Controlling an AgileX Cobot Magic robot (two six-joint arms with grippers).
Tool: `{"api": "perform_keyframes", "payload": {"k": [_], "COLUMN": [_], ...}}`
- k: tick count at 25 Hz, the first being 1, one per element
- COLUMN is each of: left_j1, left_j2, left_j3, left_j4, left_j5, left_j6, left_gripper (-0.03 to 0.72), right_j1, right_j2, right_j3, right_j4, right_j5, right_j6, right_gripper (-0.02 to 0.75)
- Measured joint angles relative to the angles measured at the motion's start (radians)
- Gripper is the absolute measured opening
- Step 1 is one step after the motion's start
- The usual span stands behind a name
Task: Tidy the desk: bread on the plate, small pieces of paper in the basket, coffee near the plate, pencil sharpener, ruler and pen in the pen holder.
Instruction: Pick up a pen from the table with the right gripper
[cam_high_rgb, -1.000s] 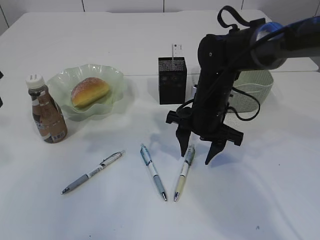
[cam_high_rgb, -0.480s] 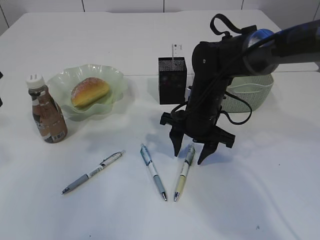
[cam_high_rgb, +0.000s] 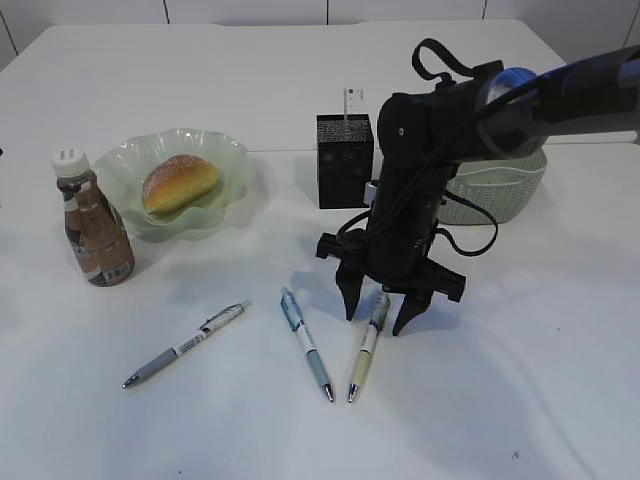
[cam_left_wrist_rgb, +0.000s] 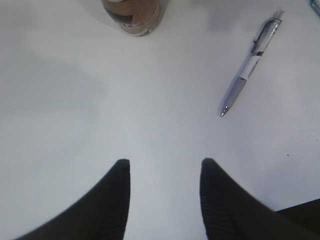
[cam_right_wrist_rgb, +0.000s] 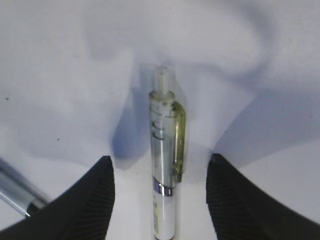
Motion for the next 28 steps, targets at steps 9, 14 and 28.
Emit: {"api": "perform_keyframes", "payload": {"k": [9, 14, 28], "left_j1": [0.0, 0.0, 0.0], "left_j2": [0.0, 0.0, 0.0], "left_j3": [0.0, 0.0, 0.0], "left_j4": [0.004, 0.004, 0.004], "left_j5": [0.0, 0.0, 0.002], "left_j6": [0.0, 0.0, 0.0], "left_gripper": [0.321, 0.321, 0.32], "right_j1": [0.0, 0.0, 0.0], "right_j2": [0.008, 0.008, 0.009], "right_j3": [0.0, 0.0, 0.0], "right_j4": [0.0, -0.004, -0.033], "right_j5": [0.0, 0.002, 0.045], "right_j6": [-0.005, -0.007, -0.007], "right_gripper": [0.46, 0.46, 0.46]}}
